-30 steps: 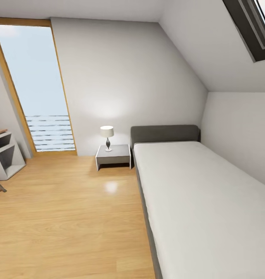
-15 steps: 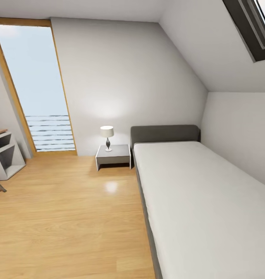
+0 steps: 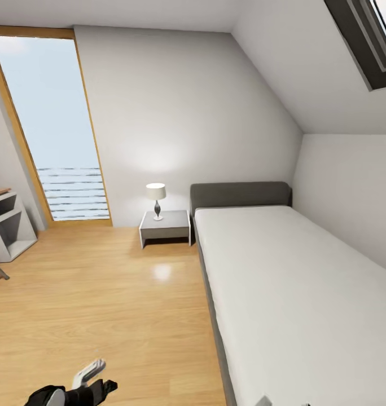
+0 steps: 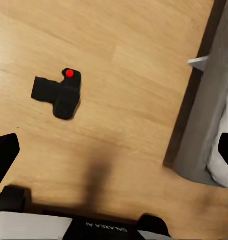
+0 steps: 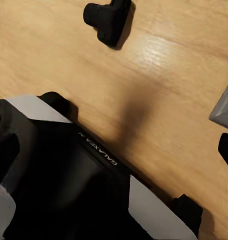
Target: Attach the digital camera to the camera tripod in the bedroom.
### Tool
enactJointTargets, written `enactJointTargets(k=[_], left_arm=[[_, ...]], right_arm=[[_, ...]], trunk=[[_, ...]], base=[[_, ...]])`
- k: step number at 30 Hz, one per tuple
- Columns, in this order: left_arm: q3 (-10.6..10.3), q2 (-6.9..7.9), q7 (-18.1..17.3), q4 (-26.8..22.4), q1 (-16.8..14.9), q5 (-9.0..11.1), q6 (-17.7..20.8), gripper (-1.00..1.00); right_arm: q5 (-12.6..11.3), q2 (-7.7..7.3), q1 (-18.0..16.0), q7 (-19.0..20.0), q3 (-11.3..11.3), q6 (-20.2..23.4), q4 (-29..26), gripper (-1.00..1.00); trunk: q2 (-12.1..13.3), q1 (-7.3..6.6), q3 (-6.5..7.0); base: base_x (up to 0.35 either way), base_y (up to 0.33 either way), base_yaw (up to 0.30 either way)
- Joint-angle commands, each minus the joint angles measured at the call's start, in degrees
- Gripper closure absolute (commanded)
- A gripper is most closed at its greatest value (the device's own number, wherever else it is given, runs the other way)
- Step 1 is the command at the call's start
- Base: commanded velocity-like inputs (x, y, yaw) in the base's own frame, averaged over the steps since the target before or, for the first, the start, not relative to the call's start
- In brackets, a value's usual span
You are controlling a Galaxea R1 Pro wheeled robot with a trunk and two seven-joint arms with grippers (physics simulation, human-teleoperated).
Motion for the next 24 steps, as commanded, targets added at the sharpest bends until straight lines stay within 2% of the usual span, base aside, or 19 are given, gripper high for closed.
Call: enactJointTargets(k=[1,6,7,9,13,15,17,18,24], left_arm=[[0.39,-0.03,0.02,0.05,-1.38,0.35,0.78,-1.00],[1.17,-0.60,0.01,1.38,-7.96,1.00,2.01,-1.00],[1.25,-0.86,-0.02,1.54,-9.15,1.03,2.13,-1.00],[1.35,-2.14,-0.19,1.77,-11.97,1.02,2.28,-1.00],[1.34,-4.93,-0.44,1.48,-13.98,0.87,1.99,-1.00],[1.30,-6.47,-0.51,1.00,-14.48,0.68,1.77,-1.00],[1.07,-9.05,-0.40,-0.29,-15.03,0.07,0.98,-1.00],[-1.40,-11.09,-0.09,-3.51,-15.28,-1.92,-0.34,-1.00],[-7.65,-12.29,0.00,-7.17,-15.41,-3.96,-1.00,-1.00]], right_arm=[[0.13,0.30,-0.12,3.24,-0.47,1.22,-3.19,-1.00],[-0.21,1.07,-0.36,14.12,-0.60,6.44,-18.13,-1.00],[-0.58,1.22,-0.40,17.06,-0.62,9.76,-23.89,-1.00],[-1.42,1.31,-0.43,19.17,-0.62,13.54,-29.36,-1.00],[-4.62,1.26,-0.46,21.29,-0.51,21.00,-38.86,-1.00],[-6.69,1.10,-0.47,21.71,-0.41,24.08,-42.80,-1.00],[-10.62,0.81,-0.47,22.06,-0.25,28.49,-49.43,-1.00],[-13.31,0.84,-0.48,20.87,-0.21,31.09,-55.71,-1.00],[-14.56,1.38,-0.48,16.78,-0.28,32.63,-58.56,-1.00]], trunk=[[-0.04,0.00,-0.08],[-0.04,0.00,-0.08],[-0.04,0.00,-0.08],[-0.04,0.00,-0.08],[-0.04,0.00,-0.08],[-0.04,0.00,-0.08],[-0.04,0.00,-0.08],[-0.04,0.00,-0.08],[-0.04,0.00,-0.08]], base=[[0.000,0.000,0.000],[0.000,0.000,0.000],[0.000,0.000,0.000],[0.000,0.000,0.000],[0.000,0.000,0.000],[0.000,0.000,0.000],[0.000,0.000,0.000],[0.000,0.000,0.000],[0.000,0.000,0.000]])
